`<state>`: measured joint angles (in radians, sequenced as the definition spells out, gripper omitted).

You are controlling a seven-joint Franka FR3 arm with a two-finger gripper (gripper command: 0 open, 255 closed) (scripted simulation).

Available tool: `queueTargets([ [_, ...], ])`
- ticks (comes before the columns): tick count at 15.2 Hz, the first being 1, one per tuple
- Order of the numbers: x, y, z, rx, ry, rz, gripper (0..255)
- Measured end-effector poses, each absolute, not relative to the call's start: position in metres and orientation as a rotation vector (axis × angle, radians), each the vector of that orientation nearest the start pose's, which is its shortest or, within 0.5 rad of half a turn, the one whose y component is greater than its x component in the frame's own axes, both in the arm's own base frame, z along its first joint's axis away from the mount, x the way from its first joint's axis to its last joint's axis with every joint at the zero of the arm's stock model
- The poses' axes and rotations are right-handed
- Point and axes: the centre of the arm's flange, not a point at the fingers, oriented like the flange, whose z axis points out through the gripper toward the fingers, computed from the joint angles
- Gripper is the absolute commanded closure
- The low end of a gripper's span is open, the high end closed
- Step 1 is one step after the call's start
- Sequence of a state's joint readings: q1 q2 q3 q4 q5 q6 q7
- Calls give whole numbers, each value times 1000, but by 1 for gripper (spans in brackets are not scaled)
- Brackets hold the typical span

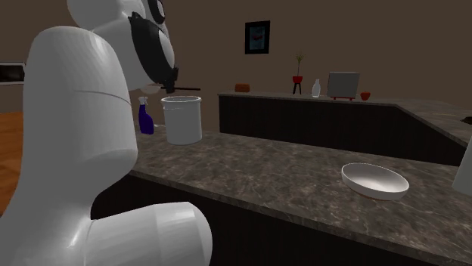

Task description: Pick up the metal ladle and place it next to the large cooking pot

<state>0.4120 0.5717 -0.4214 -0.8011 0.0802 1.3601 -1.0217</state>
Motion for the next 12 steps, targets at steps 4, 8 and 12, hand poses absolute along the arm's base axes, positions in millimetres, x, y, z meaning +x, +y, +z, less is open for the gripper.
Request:
queueTargets([
  [4, 672, 115, 604, -2802, -1706, 74, 255],
  [8, 671, 115, 583, -2802, -1706, 74, 255],
  [12, 672, 116, 561, -2802, -1706, 74, 255],
])
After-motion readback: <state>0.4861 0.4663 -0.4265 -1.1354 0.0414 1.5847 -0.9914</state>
